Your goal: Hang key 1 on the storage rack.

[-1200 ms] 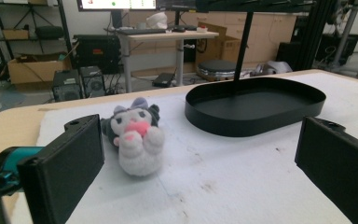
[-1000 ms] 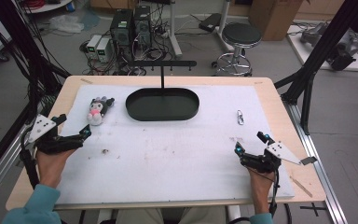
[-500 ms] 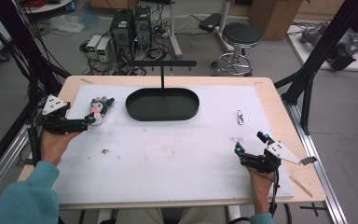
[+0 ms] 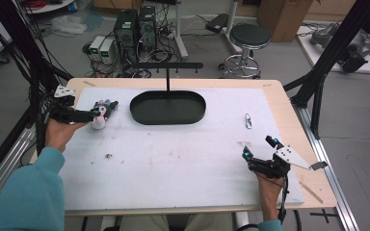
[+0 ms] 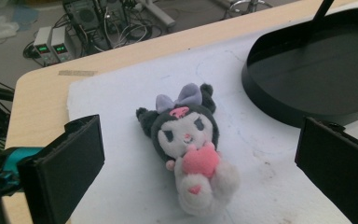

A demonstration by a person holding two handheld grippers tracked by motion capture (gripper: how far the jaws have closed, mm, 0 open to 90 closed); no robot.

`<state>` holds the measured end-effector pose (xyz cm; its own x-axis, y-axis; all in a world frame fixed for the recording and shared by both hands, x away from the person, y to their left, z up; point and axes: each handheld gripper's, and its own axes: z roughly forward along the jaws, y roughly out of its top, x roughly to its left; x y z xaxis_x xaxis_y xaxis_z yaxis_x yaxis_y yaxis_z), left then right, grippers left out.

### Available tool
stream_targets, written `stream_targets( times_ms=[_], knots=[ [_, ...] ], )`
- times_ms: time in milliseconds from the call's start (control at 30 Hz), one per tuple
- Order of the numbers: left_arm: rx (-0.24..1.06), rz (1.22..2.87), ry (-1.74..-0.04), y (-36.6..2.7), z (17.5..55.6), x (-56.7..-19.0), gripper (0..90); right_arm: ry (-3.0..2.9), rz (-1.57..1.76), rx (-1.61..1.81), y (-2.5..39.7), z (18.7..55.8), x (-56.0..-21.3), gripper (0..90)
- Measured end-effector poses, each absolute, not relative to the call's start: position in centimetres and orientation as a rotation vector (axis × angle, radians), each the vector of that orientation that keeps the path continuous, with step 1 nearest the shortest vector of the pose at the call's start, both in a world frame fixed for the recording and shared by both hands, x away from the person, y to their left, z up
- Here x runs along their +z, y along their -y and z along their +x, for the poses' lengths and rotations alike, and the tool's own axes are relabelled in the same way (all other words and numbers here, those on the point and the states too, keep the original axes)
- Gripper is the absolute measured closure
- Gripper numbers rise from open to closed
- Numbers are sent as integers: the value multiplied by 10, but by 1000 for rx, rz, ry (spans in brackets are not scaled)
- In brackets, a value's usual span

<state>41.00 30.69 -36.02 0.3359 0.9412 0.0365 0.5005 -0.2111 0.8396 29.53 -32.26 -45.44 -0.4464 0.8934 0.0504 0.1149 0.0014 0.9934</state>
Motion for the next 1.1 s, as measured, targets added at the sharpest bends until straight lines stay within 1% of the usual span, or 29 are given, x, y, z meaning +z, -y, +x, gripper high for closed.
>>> stream_targets(
  times_ms=[100, 367, 567, 667, 900, 1100],
  knots=[
    [700, 1860, -1289, -306, 415, -360, 17, -1624, 1055, 1510, 323, 295, -454, 8],
    [713, 1903, -1313, -296, 432, -362, 17, -1624, 1047, 1502, 323, 296, -454, 8],
    [680, 1948, -1355, -295, 439, -372, 17, -1622, 1048, 1505, 323, 296, -454, 8],
    [645, 1933, -1388, -295, 441, -376, 17, -1623, 1048, 1505, 323, 296, -454, 8],
    [638, 2010, -1419, -291, 447, -384, 17, -1624, 1046, 1502, 323, 296, -454, 8],
    [598, 2019, -1471, -285, 452, -393, 17, -1622, 1045, 1504, 323, 296, -455, 8]
  ],
)
